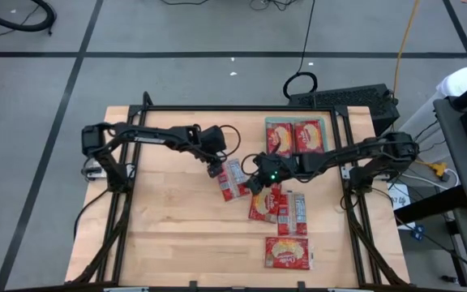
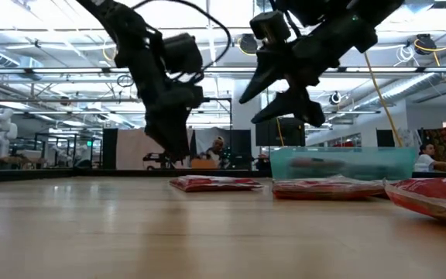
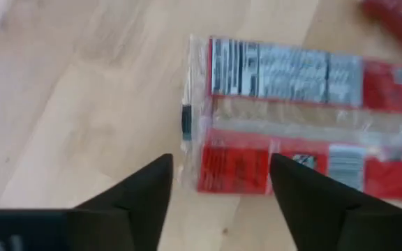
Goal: Sort popcorn bags into baskets
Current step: Put the red popcorn bag into the light blue bin
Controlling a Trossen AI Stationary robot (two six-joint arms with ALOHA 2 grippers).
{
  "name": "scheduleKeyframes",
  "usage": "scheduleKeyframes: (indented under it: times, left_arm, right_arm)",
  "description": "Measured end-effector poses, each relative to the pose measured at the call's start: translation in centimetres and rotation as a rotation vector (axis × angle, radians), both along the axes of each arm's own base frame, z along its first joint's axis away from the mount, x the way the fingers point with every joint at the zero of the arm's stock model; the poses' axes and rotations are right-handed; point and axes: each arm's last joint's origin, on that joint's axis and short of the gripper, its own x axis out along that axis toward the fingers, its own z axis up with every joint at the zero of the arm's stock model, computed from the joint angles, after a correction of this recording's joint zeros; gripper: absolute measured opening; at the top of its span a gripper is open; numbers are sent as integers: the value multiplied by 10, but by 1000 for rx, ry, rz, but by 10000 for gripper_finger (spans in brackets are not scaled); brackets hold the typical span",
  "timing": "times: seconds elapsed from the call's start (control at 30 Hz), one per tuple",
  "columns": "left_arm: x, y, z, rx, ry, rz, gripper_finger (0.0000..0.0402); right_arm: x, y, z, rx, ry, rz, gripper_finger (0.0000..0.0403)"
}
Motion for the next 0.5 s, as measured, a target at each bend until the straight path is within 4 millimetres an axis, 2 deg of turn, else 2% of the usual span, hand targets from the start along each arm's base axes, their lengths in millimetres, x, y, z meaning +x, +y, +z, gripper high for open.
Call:
scheduleKeyframes:
  times: [0.13, 0.2, 0.33, 0.5]
  left_arm:
    - [1, 5, -13, -1, 46, -21, 276]
    - [-5, 10, -12, -39, 92, 46, 280]
    - [-18, 21, -5, -87, 133, 171, 266]
    - [-14, 33, -14, -99, 107, 214, 247]
  right_arm:
    - [-3, 9, -4, 37, 45, -1, 160]
    - [-3, 12, -4, 47, 50, 1, 160]
    - [-4, 17, -4, 68, 57, -1, 160]
    - [-6, 18, -6, 46, 77, 20, 160]
